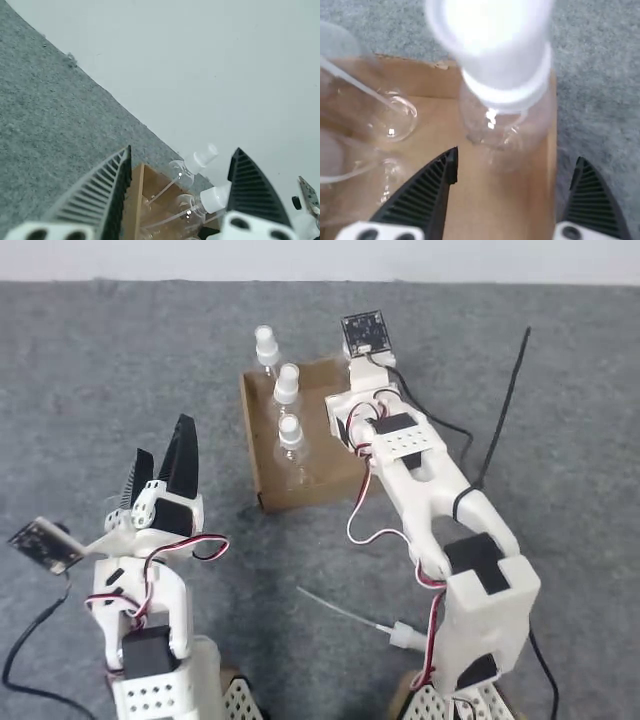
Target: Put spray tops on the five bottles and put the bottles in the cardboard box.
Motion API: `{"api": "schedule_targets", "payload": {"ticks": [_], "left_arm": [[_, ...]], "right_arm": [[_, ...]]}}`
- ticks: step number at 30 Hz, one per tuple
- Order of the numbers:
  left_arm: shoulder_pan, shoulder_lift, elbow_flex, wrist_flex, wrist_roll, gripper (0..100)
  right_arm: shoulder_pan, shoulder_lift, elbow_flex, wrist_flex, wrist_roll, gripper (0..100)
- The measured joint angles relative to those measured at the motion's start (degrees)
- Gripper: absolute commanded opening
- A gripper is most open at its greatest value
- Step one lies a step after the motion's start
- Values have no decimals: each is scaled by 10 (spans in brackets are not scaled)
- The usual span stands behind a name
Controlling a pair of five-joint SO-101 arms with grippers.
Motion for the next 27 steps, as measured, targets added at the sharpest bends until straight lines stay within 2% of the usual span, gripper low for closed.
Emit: {"api": "schedule_targets", "payload": {"ticks": [27], "left_arm": [[0,0,0,0,0,294]], "right_arm": [[0,-170,0,253,0,299]]}}
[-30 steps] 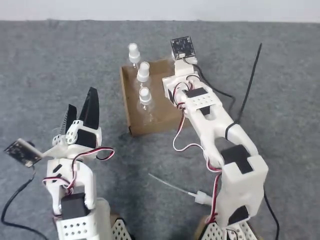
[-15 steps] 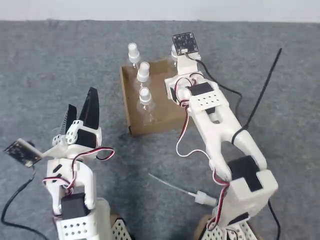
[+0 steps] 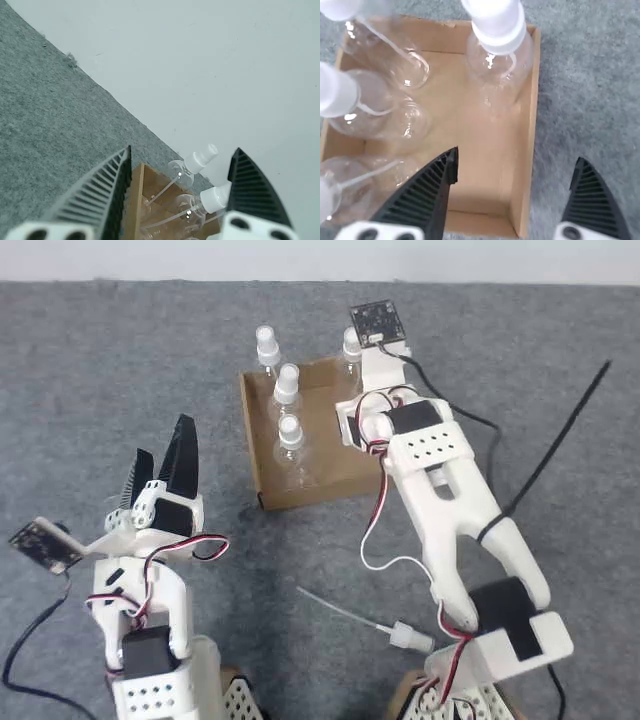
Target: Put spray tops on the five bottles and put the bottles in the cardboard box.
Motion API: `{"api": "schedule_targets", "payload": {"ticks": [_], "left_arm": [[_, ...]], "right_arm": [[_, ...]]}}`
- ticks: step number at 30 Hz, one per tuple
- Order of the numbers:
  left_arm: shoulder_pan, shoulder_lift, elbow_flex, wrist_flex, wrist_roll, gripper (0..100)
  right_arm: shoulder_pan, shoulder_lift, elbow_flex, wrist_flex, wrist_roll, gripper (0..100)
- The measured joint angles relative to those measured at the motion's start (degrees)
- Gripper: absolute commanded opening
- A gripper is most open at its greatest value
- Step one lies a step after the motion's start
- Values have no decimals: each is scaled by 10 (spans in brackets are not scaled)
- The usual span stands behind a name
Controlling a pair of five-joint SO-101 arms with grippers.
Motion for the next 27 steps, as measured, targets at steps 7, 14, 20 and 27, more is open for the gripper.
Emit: {"api": "schedule_targets", "payload": {"ticks": [7,14,20,27], "left_arm": [[0,0,0,0,0,294],[0,0,0,0,0,294],[0,0,0,0,0,294],[0,0,0,0,0,294]], "right_arm": [[0,-33,0,40,0,294],[0,-60,0,62,0,192],[0,-94,0,88,1,191],[0,-149,0,135,38,189]]}}
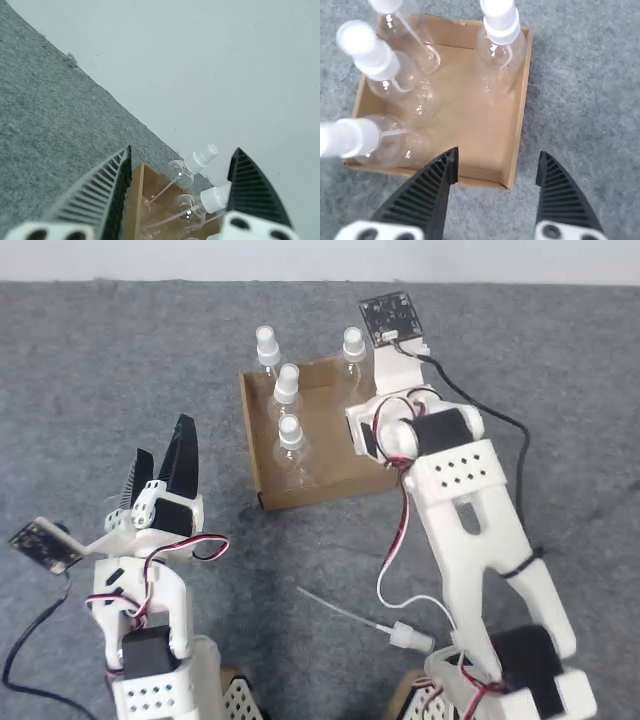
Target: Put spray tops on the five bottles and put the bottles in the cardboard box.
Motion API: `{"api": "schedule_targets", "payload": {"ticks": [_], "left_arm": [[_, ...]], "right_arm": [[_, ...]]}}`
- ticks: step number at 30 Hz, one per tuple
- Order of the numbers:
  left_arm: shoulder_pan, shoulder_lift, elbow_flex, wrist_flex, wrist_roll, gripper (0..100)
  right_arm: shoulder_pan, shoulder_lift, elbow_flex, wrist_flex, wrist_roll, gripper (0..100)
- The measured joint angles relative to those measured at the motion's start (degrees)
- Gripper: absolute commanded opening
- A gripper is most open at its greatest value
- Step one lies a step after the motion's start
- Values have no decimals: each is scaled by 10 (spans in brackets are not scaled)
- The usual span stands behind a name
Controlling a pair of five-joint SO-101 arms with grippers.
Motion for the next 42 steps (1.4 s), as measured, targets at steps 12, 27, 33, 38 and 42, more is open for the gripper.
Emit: {"api": "schedule_targets", "payload": {"ticks": [12,27,33,38,42], "left_arm": [[-32,0,0,0,0,294],[-121,0,-77,0,-96,200],[-211,0,-102,0,-161,198],[-311,0,-102,24,-249,200],[-369,0,-82,59,-338,214]], "right_arm": [[-82,-54,9,52,13,188],[-106,-81,42,54,14,188],[-119,-82,42,54,14,189],[-119,-82,42,54,14,190],[-119,-82,42,54,14,191]]}}
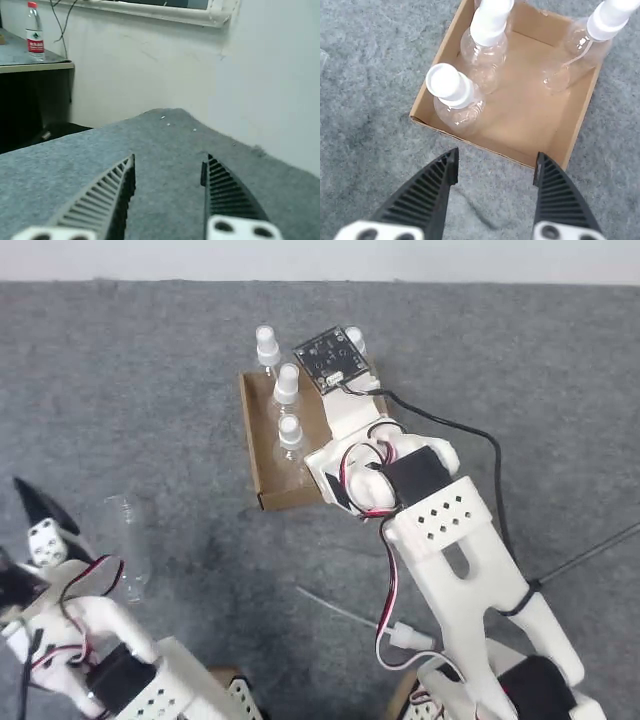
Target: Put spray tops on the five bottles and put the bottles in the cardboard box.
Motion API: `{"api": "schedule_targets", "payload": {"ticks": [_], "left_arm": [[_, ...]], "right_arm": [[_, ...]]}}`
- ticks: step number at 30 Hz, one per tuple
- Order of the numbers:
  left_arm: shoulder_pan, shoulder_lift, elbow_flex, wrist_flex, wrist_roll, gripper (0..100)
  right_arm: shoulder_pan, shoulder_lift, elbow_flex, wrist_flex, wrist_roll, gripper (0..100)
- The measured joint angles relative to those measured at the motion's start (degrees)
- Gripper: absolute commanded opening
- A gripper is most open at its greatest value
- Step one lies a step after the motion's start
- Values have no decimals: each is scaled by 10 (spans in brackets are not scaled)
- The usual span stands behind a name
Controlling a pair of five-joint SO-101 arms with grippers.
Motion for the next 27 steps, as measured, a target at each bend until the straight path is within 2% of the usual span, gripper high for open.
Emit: {"api": "schedule_targets", "payload": {"ticks": [4,13,17,27], "left_arm": [[-13,0,17,45,-71,269],[-12,0,23,148,-195,276],[16,0,23,203,-255,287],[25,0,23,262,-301,318]], "right_arm": [[0,0,0,0,0,191],[0,0,0,0,0,191],[0,0,0,0,0,191],[0,0,0,0,0,191]]}}
